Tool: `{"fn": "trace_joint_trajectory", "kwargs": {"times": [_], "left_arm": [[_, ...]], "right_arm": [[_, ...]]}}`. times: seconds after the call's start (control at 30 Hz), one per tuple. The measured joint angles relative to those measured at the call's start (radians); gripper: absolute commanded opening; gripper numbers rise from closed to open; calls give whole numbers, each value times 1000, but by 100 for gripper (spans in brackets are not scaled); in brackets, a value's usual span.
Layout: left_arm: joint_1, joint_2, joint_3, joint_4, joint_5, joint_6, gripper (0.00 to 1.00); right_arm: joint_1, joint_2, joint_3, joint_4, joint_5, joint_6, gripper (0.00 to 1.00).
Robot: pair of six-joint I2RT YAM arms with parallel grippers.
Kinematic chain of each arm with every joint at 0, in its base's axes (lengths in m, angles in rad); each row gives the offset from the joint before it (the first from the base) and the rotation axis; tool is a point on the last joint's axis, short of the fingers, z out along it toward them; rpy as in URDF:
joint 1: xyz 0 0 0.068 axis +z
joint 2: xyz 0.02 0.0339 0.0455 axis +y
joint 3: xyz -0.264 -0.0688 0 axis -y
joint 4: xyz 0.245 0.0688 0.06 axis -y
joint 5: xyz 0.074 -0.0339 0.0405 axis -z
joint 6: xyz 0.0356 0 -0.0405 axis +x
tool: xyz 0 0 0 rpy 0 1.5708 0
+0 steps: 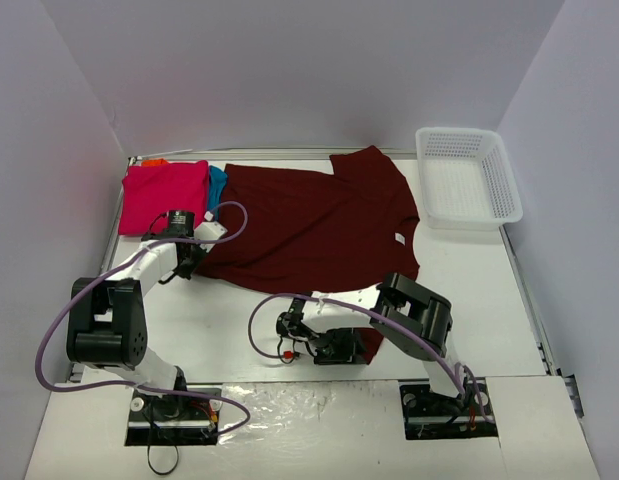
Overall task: Fold and stack the t-shirts
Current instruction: Grap the side of the flattened tshirt closest away from the robot with both arms
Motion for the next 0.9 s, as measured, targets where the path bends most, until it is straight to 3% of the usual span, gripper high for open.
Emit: {"fn": "trace_joint_trajectory", "kwargs": {"times": [0.2, 0.57, 0.7, 0.9], "left_arm": [[0, 0, 0, 1, 0, 1, 2], [-1, -3, 0, -1, 12, 5, 2], [-8, -25, 0, -14, 30, 9, 2], [-27, -66, 0, -35, 60, 24, 2]], "right_arm": [[-1, 1, 2, 10, 39, -6, 0], [-34, -6, 9, -1, -2, -82, 0], [-141, -42, 16, 6, -80, -164, 0], [-433, -184, 69, -48, -163, -303, 0]]}}
